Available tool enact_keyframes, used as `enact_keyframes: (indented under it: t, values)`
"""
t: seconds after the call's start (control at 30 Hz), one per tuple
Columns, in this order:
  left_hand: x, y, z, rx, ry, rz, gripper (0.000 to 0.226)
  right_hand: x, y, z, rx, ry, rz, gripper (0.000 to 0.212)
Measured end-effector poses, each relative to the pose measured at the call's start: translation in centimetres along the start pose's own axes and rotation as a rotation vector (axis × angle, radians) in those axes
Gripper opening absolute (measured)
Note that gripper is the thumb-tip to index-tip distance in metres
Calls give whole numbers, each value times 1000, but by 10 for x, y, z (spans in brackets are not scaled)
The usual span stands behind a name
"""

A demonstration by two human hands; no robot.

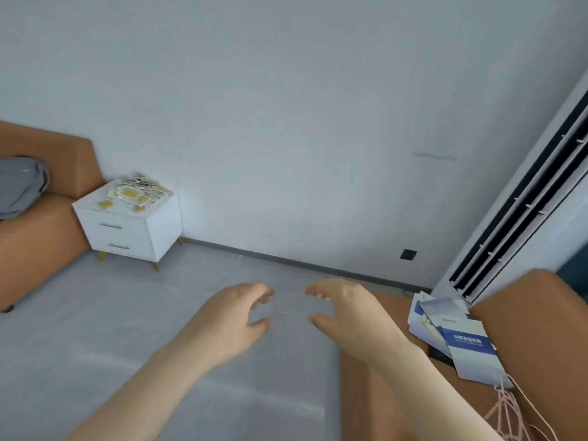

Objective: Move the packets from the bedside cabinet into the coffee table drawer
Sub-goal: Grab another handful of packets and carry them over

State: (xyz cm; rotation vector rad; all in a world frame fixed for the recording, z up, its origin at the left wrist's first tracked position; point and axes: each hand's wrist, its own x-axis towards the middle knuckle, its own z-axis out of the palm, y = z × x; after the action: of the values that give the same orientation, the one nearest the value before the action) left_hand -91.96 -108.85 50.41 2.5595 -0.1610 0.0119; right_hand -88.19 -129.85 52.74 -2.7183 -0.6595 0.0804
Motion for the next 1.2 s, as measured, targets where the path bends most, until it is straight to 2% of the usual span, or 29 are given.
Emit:
enact_keyframes:
  t: [0.3, 0.57, 0.8, 1.2]
  values:
    - [122, -50, -27, -20, 137, -221, 36, 194, 24, -9, 30, -59, -240, 38]
    - [189, -130, -59, -19, 187, -387, 36, 331, -2, 18, 41, -169, -385, 37]
    - [251, -238, -117, -6, 239, -441, 37, 464, -62, 56, 39, -209, -418, 38]
    - [361, -410, -211, -36, 214, -500, 39, 669, -149, 109, 46, -270, -424, 36]
